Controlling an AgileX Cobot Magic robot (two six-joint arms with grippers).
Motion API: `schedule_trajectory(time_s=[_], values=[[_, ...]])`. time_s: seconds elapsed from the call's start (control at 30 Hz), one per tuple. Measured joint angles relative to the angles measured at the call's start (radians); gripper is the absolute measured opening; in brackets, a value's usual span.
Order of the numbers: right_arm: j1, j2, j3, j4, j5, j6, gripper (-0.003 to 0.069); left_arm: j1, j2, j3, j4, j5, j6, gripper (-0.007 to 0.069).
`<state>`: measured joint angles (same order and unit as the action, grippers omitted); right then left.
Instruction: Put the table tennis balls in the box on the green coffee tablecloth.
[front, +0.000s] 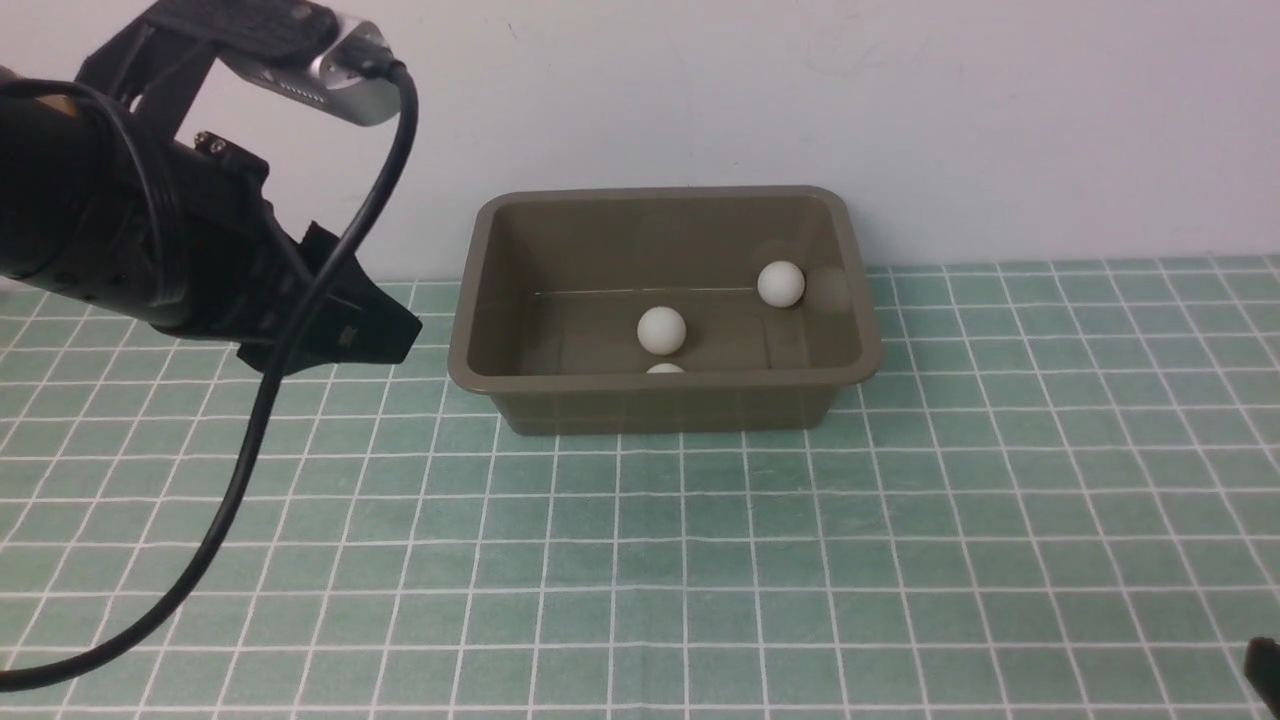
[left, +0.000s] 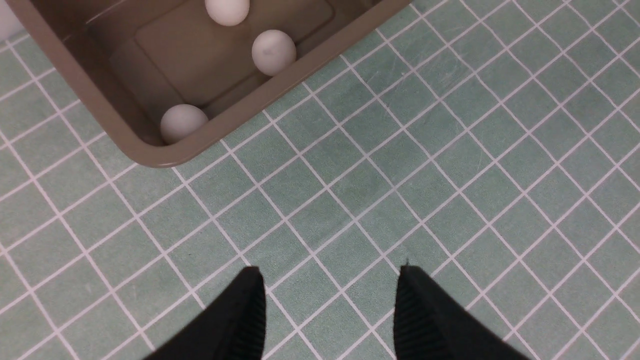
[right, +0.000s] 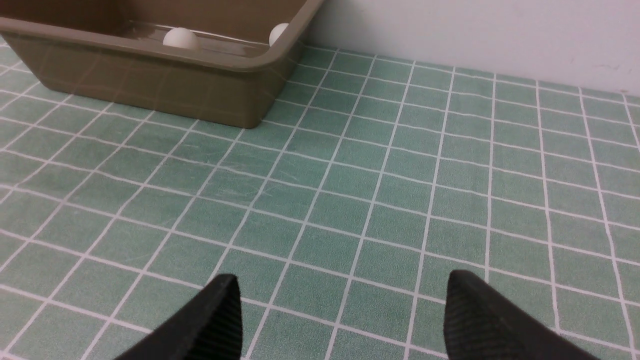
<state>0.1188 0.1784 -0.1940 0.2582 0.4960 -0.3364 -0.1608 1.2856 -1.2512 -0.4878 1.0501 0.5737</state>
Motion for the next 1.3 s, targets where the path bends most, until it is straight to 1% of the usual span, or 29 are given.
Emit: schedule_trajectory(time_s=[0.17, 0.3, 0.53, 0.67, 0.9, 1.3], values=[[0.000, -0.055, 0.000, -0.001, -0.031, -0.008, 0.0494, 0.000, 0.000, 0.000, -0.008, 0.000, 0.000, 0.0324], [0.000, -0.077, 0.003, -0.020, -0.043, -0.011, 0.0494, 0.000, 0.000, 0.000, -0.041, 0.000, 0.000, 0.0324], [-0.006, -0.134, 0.086, -0.021, -0.054, -0.012, 0.0494, 0.000, 0.000, 0.000, -0.075, 0.000, 0.010, 0.0324], [-0.027, -0.173, 0.134, -0.010, -0.048, -0.012, 0.0494, 0.000, 0.000, 0.000, -0.075, 0.000, 0.028, 0.0324], [-0.118, -0.190, 0.171, 0.003, -0.020, -0.012, 0.0494, 0.000, 0.000, 0.000, -0.076, 0.000, 0.038, 0.0324], [-0.121, -0.190, 0.171, 0.004, -0.006, -0.015, 0.0494, 0.000, 0.000, 0.000, -0.076, 0.000, 0.043, 0.0324]])
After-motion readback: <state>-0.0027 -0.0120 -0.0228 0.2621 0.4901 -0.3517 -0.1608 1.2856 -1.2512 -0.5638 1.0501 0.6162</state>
